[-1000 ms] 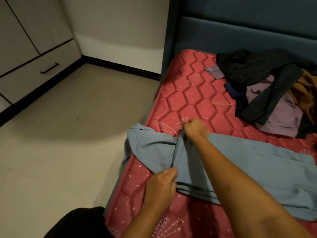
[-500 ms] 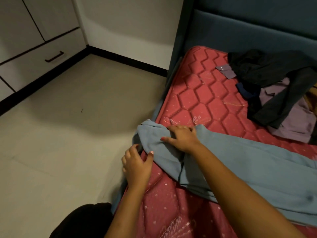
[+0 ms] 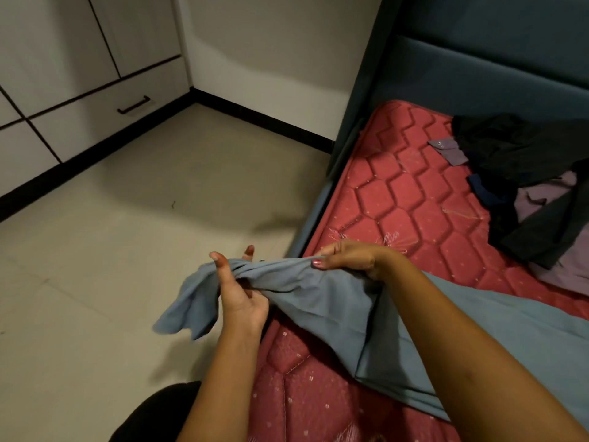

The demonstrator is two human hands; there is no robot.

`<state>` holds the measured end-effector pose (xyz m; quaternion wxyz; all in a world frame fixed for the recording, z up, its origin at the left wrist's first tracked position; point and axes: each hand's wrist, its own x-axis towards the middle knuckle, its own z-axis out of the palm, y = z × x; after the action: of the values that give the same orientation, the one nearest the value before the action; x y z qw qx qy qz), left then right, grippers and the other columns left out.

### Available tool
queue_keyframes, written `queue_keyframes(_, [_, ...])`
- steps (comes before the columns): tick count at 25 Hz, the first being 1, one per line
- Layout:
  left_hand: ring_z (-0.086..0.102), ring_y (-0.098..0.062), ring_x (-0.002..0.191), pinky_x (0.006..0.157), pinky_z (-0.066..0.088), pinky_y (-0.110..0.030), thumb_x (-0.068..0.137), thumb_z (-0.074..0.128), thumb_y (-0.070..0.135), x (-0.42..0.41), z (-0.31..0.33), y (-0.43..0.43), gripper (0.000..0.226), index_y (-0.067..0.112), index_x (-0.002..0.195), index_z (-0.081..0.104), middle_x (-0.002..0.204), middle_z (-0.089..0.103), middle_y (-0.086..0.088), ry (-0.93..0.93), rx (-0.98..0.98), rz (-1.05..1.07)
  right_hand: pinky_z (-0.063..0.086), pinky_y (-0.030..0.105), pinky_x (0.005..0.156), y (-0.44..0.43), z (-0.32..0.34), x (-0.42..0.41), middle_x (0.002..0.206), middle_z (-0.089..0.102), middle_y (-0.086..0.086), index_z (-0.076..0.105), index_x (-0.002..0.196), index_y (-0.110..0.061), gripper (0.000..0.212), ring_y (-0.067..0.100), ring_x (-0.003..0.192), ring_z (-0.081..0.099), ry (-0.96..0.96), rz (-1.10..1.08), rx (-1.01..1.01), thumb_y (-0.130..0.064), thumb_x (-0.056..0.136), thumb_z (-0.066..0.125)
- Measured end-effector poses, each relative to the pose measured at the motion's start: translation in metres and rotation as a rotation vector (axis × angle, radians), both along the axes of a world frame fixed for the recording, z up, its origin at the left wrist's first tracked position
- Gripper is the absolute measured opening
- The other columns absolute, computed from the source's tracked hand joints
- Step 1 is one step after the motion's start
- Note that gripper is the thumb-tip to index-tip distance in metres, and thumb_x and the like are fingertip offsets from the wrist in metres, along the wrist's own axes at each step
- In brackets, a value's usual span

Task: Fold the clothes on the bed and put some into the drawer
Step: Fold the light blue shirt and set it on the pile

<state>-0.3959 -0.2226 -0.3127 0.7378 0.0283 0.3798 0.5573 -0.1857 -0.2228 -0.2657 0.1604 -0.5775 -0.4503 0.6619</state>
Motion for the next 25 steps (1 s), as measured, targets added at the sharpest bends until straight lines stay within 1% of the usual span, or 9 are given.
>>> queue_keyframes(2, [0.061,-0.016,0.107,0.084,0.053,-0.032,0.082,0.062,0.056,-0.013,0.009,0.008,0.063,0.013,0.126,0.053,0.123,0.06,-0.004,0.252,-0.005,0.008,0.045,0.022,0.063,0.01,-0.01,0.001,0.072,0.06,0.003,0.065,0.08,-0.01,0.017,0.005,0.062,0.054,-0.219,-0.054,0.254,-0.014,0.095,0.057])
queue_keyframes(6, [0.047,-0.03,0.129,0.106,0.038,-0.041,0.083,0.074,0.027,-0.038,0.009,0.013,0.056,0.002,0.13,0.056,0.129,0.058,-0.01,0.564,-0.105,-0.188,0.042,0.025,0.064,0.017,-0.031,-0.007,0.067,0.054,-0.006,0.062,0.077,-0.016,0.017,0.004,0.061,0.048,-0.442,-0.038,0.374,-0.018,0.094,0.06])
queue_keyframes(7, [0.051,-0.033,0.124,0.104,0.04,-0.043,0.085,0.072,0.027,-0.044,0.015,0.012,0.052,0.0,0.127,0.057,0.118,0.062,-0.01,0.644,-0.15,-0.234,0.045,0.022,0.067,0.017,-0.031,-0.01,0.072,0.056,-0.007,0.065,0.085,-0.016,0.006,0.005,0.066,0.051,-0.425,-0.008,0.337,-0.017,0.091,0.065])
queue_keyframes(10, [0.058,-0.031,0.084,0.071,0.043,-0.036,0.086,0.065,0.049,-0.074,0.046,0.018,0.063,-0.002,0.121,0.058,0.093,0.059,-0.012,1.04,-0.143,-0.384,0.046,0.015,0.067,0.021,-0.013,-0.031,0.077,0.059,-0.006,0.066,0.105,-0.013,0.024,0.003,0.069,0.056,-0.304,0.173,0.228,-0.011,0.083,0.074])
queue_keyframes(13, [0.054,-0.031,0.082,0.076,0.043,-0.036,0.08,0.054,0.07,-0.1,0.069,0.025,0.086,0.003,0.134,0.05,0.102,0.061,-0.016,1.374,-0.115,-0.695,0.046,0.015,0.062,0.03,-0.003,-0.064,0.077,0.06,-0.003,0.062,0.108,-0.016,0.028,0.002,0.064,0.057,-0.184,0.325,0.135,-0.004,0.084,0.07])
queue_keyframes(15, [0.054,-0.036,0.101,0.084,0.044,-0.04,0.078,0.05,0.075,-0.104,0.056,0.025,0.098,0.005,0.145,0.035,0.131,0.051,-0.02,1.287,-0.21,-0.8,0.046,0.02,0.07,0.034,-0.014,-0.085,0.086,0.063,-0.003,0.063,0.115,-0.021,0.031,0.009,0.076,0.059,-0.367,0.454,0.136,-0.015,0.085,0.071])
queue_keyframes(18, [0.06,-0.034,0.095,0.082,0.052,-0.037,0.078,0.05,0.075,-0.106,0.023,0.022,0.1,-0.003,0.139,0.038,0.105,0.057,-0.019,1.16,-0.401,-0.995,0.047,0.025,0.081,0.036,-0.041,-0.097,0.098,0.063,-0.001,0.068,0.112,-0.023,0.028,0.016,0.092,0.059,-0.648,0.507,0.232,-0.025,0.084,0.072])
queue_keyframes(21, [0.063,-0.026,0.076,0.064,0.054,-0.028,0.087,0.041,0.071,-0.092,0.01,0.022,0.085,-0.004,0.127,0.05,0.084,0.056,-0.011,1.177,-0.342,-1.282,0.05,0.032,0.091,0.042,-0.041,-0.099,0.105,0.07,-0.001,0.073,0.099,-0.022,0.017,0.015,0.096,0.062,-0.646,0.415,0.354,-0.014,0.09,0.063])
queue_keyframes(25, [0.064,-0.03,0.09,0.081,0.049,-0.034,0.084,0.02,0.08,-0.058,0.019,0.012,0.101,-0.005,0.128,0.051,0.106,0.064,-0.015,1.014,-0.279,-1.584,0.043,0.023,0.09,0.051,-0.033,-0.086,0.112,0.069,-0.002,0.073,0.1,-0.02,0.038,0.011,0.103,0.059,-0.672,0.141,0.554,0.004,0.09,0.046])
